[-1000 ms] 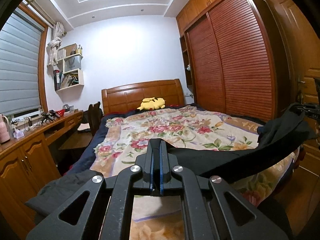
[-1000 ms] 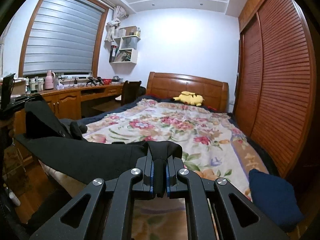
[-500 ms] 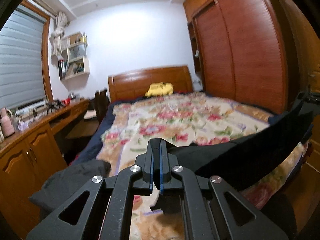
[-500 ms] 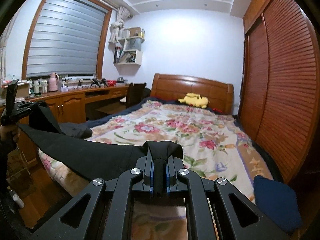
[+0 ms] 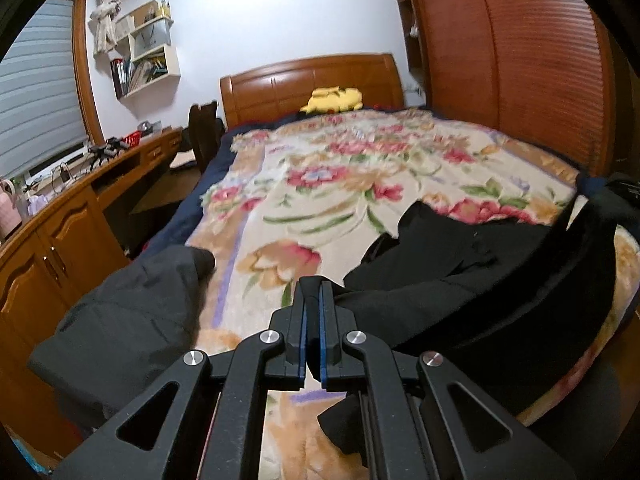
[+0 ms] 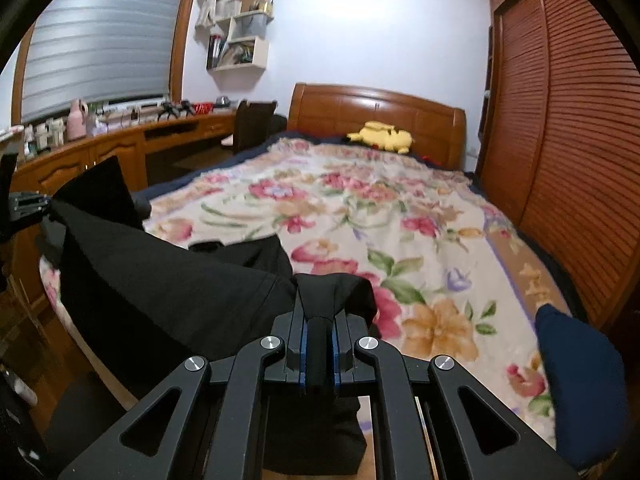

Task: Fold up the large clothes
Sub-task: 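Lift the hem with both grippers and fold it toward the collar, then lay the hem down on the coat and open both grippers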

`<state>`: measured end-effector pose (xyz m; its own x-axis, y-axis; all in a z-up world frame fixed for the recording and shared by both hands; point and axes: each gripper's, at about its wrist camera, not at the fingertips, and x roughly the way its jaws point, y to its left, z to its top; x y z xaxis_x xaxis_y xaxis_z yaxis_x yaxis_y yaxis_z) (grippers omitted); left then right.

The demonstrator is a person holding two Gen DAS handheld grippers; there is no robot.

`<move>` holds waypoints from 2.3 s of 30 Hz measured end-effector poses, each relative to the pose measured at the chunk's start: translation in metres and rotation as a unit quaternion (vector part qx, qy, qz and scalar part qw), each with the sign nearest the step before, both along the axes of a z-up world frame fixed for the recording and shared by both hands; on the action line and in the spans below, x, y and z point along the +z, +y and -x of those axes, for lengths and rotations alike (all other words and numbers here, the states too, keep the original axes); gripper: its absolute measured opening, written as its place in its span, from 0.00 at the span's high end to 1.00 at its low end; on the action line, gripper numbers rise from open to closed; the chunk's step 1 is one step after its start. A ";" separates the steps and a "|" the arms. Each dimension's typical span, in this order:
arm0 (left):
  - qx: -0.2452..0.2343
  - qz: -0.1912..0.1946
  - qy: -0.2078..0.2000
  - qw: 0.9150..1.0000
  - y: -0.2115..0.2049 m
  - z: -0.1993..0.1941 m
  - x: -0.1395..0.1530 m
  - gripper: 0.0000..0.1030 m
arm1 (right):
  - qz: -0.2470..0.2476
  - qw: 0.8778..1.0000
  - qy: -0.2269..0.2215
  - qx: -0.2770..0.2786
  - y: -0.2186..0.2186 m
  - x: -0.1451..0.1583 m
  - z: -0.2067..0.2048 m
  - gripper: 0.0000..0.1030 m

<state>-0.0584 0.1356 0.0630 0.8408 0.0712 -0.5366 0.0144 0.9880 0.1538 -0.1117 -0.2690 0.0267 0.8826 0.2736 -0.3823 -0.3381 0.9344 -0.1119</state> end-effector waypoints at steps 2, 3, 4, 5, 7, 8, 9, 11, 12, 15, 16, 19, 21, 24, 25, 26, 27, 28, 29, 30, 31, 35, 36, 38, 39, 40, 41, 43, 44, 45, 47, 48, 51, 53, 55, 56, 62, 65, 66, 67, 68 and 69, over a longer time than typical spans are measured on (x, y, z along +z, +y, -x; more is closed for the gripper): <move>0.003 0.001 0.012 1.000 0.002 -0.008 -0.011 0.95 | 0.002 1.000 0.011 0.003 0.003 -0.005 -0.007 0.92; 0.005 0.003 0.019 1.000 0.004 -0.013 -0.018 0.95 | 0.004 1.000 0.018 0.004 0.005 -0.010 -0.012 0.92; 0.006 0.006 0.025 1.000 0.005 -0.017 -0.024 0.95 | 0.007 1.000 0.025 0.004 0.008 -0.015 -0.019 0.92; 0.008 0.009 0.030 0.999 0.006 -0.021 -0.030 0.95 | 0.009 0.999 0.032 0.004 0.010 -0.021 -0.024 0.92; 0.010 0.020 0.037 0.999 0.009 -0.028 -0.040 0.95 | 0.009 0.999 0.046 0.003 0.011 -0.032 -0.035 0.92; 0.010 0.025 0.039 0.999 0.010 -0.031 -0.044 0.95 | 0.010 0.999 0.052 0.003 0.012 -0.036 -0.039 0.92; 0.011 0.028 0.041 0.999 0.011 -0.035 -0.048 0.95 | 0.013 0.998 0.058 0.002 0.013 -0.040 -0.045 0.92; 0.012 0.029 0.042 0.999 0.010 -0.042 -0.053 0.95 | 0.019 0.998 0.064 0.001 0.014 -0.045 -0.056 0.92; 0.012 0.030 0.043 0.999 0.011 -0.048 -0.055 0.95 | 0.018 0.998 0.067 0.000 0.013 -0.045 -0.059 0.92; 0.011 0.036 0.044 0.998 0.011 -0.061 -0.059 0.95 | 0.013 0.997 0.070 0.000 0.011 -0.044 -0.072 0.92; 0.010 0.037 0.044 0.998 0.010 -0.066 -0.059 0.95 | 0.012 0.998 0.067 -0.001 0.010 -0.041 -0.076 0.92; 0.005 0.042 0.042 0.998 0.008 -0.082 -0.054 0.95 | -0.001 0.998 0.061 -0.005 0.006 -0.029 -0.091 0.92; 0.002 0.042 0.037 0.998 0.006 -0.092 -0.049 0.95 | -0.007 0.998 0.057 -0.009 0.004 -0.018 -0.103 0.92; -0.001 0.038 0.024 0.999 0.000 -0.109 -0.040 0.95 | -0.007 0.999 0.051 -0.017 0.003 -0.004 -0.125 0.92; -0.002 0.037 0.020 0.999 -0.001 -0.114 -0.038 0.95 | -0.009 0.999 0.049 -0.019 0.002 -0.001 -0.132 0.92; 0.000 0.036 0.015 0.999 -0.003 -0.119 -0.035 0.95 | -0.011 0.998 0.050 -0.022 0.002 0.003 -0.140 0.92; 0.003 0.033 0.010 0.999 -0.004 -0.126 -0.032 0.95 | -0.015 0.998 0.048 -0.025 0.002 0.008 -0.149 0.92; 0.006 0.030 0.007 1.000 -0.004 -0.134 -0.030 0.95 | -0.020 0.998 0.048 -0.027 0.003 0.012 -0.157 0.92; 0.009 0.029 0.005 1.000 -0.004 -0.140 -0.029 0.95 | -0.024 0.998 0.047 -0.031 0.003 0.018 -0.167 0.92; 0.013 0.028 0.005 1.000 -0.003 -0.148 -0.028 0.95 | -0.026 0.998 0.045 -0.034 0.004 0.022 -0.176 0.92; 0.015 0.028 0.005 0.999 -0.002 -0.154 -0.028 0.95 | -0.028 0.998 0.045 -0.036 0.005 0.023 -0.183 0.92; 0.025 0.024 0.008 0.999 0.001 -0.179 -0.031 0.95 | -0.019 0.998 0.050 -0.044 0.013 0.025 -0.218 0.92; 0.026 0.022 0.009 0.999 0.000 -0.185 -0.032 0.95 | -0.013 0.998 0.049 -0.046 0.017 0.025 -0.224 0.92; 0.029 0.021 0.010 0.999 0.001 -0.193 -0.035 0.95 | -0.004 0.997 0.053 -0.049 0.022 0.023 -0.239 0.92; 0.030 0.022 0.011 0.999 0.001 -0.197 -0.037 0.95 | -0.003 0.997 0.056 -0.050 0.023 0.018 -0.246 0.92; 0.030 0.023 0.012 0.999 0.001 -0.198 -0.039 0.95 | -0.003 0.997 0.060 -0.052 0.025 0.009 -0.254 0.92; 0.029 0.026 0.012 0.999 0.001 -0.200 -0.041 0.95 | -0.002 0.997 0.064 -0.054 0.027 0.002 -0.258 0.92; 0.027 0.031 0.019 0.999 0.000 -0.202 -0.044 0.92 | 0.003 0.995 0.077 -0.057 0.029 -0.007 -0.266 0.92; 0.027 0.033 0.021 0.999 0.000 -0.201 -0.045 0.91 | 0.005 0.995 0.085 -0.056 0.030 -0.011 -0.269 0.92; 0.029 0.033 0.018 0.999 0.000 -0.199 -0.044 0.87 | 0.005 0.994 0.089 -0.056 0.032 -0.014 -0.272 0.92; 0.032 0.030 0.009 0.999 -0.002 -0.192 -0.042 0.73 | 0.003 0.994 0.093 -0.054 0.030 -0.013 -0.278 0.91; 0.035 0.029 0.001 0.999 -0.002 -0.188 -0.040 0.59 | -0.002 0.994 0.093 -0.053 0.029 -0.012 -0.278 0.91; 0.024 0.050 -0.003 0.998 -0.002 -0.175 -0.036 0.31 | -0.011 0.995 0.087 -0.056 0.025 -0.007 -0.274 0.81; 0.012 0.064 -0.008 0.998 -0.006 -0.163 -0.035 0.20 | -0.016 0.995 0.074 -0.065 0.023 -0.003 -0.267 0.66; 0.000 0.071 -0.010 0.997 -0.015 -0.150 -0.035 0.20 | -0.036 0.996 0.062 -0.055 0.019 0.000 -0.257 0.40; -0.005 0.072 -0.010 0.997 -0.020 -0.146 -0.035 0.20 | -0.045 0.996 0.055 -0.048 0.017 0.001 -0.251 0.39; -0.046 0.090 -0.004 0.995 -0.057 -0.120 -0.045 0.20 | -0.033 0.996 0.062 -0.050 0.013 -0.004 -0.233 0.36; -0.062 0.104 0.004 0.993 -0.071 -0.111 -0.054 0.20 | -0.016 0.995 0.092 -0.047 0.015 -0.013 -0.237 0.36; -0.070 0.104 0.008 0.992 -0.076 -0.109 -0.057 0.20 | -0.012 0.994 0.103 -0.047 0.016 -0.018 -0.240 0.36; -0.077 0.104 0.011 0.992 -0.082 -0.107 -0.060 0.20 | -0.013 0.992 0.113 -0.048 0.015 -0.021 -0.244 0.36; -0.082 0.103 0.012 0.991 -0.086 -0.105 -0.062 0.20 | -0.013 0.991 0.123 -0.047 0.015 -0.025 -0.247 0.36; -0.085 0.103 0.012 0.991 -0.088 -0.104 -0.064 0.20 | -0.012 0.990 0.133 -0.049 0.015 -0.029 -0.251 0.36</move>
<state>0.0454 0.0471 -0.0007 0.8186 -0.1834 -0.5443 0.1843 0.9814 -0.0535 0.1389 -0.2545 -0.0022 0.7744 0.2038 -0.5990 -0.2608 0.9653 -0.0088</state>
